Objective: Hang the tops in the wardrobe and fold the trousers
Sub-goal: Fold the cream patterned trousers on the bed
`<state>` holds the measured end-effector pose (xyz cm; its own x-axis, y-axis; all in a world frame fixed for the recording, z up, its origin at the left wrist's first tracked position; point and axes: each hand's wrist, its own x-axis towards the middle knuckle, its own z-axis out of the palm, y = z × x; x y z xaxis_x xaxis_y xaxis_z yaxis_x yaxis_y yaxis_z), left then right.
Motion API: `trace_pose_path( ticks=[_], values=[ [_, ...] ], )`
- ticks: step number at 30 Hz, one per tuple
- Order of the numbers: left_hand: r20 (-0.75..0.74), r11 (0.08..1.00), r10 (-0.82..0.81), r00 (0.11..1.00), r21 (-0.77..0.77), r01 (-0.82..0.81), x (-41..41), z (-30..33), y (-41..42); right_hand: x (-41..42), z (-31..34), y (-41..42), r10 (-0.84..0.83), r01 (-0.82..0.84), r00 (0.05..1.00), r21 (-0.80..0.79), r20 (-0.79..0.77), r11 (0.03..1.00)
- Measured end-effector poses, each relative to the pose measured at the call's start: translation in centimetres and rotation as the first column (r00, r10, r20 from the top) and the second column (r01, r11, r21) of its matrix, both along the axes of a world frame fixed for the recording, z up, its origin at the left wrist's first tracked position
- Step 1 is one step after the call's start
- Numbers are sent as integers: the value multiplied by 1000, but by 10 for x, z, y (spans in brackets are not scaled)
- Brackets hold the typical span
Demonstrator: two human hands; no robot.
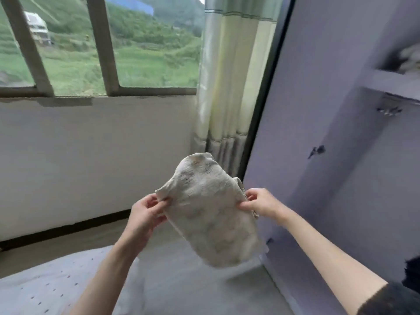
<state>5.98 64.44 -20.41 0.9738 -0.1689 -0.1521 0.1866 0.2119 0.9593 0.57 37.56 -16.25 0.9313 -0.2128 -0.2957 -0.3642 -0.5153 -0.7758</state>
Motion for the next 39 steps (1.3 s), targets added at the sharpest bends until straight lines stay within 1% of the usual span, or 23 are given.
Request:
trace_pose_path(
  ticks=[2,4,6,9,11,13,14,16,19,21,23,27,29,31,34,36,39],
  values=[
    [35,991,-130,991,-4,130,-5,15,-55,-34,15,-49,-123,123,992,1,41,992],
    [72,964,-263,962,-19,265,-9,36,-123,-73,37,-103,-264,268,957,-17,120,963],
    [118,941,-331,936,-30,337,-10,55,-169,-93,56,-137,-333,345,928,-47,169,938],
    [195,875,-470,861,-25,483,-17,88,-251,-134,91,-192,-480,504,842,-44,246,862],
    [236,827,-540,808,-28,561,-18,110,-295,-152,117,-221,-536,578,792,-75,293,813],
    [285,767,-610,740,-23,641,-17,132,-339,-167,145,-250,-571,636,742,-99,350,765],
    [302,753,-621,723,-26,658,-15,141,-354,-171,158,-260,-579,657,725,-121,375,744],
    [342,707,-659,670,-21,707,-10,167,-396,-181,184,-287,-608,725,664,-173,436,667],
    [405,628,-705,582,-26,778,-6,207,-455,-195,223,-318,-654,813,554,-162,516,560],
    [438,588,-715,546,-46,807,-8,234,-486,-203,248,-333,-663,840,513,-161,545,517],
    [462,518,-740,488,-70,852,-12,261,-524,-213,277,-352,-665,874,464,-183,585,449],
    [494,422,-760,422,-119,899,-23,306,-588,-227,328,-391,-648,917,388,-199,655,347],
    [497,381,-771,399,-143,914,-28,326,-616,-232,351,-412,-635,929,363,-210,682,306],
    [506,349,-774,381,-161,923,-34,345,-646,-235,376,-437,-623,936,345,-207,702,286],
    [525,317,-762,379,-209,925,-44,373,-691,-240,414,-478,-596,924,382,-304,706,232],
    [520,285,-772,366,-231,930,-49,389,-716,-240,436,-503,-579,907,416,-367,701,207],
    [507,264,-786,354,-244,933,-54,408,-759,-240,470,-550,-552,884,450,-436,702,167]
  ],
)
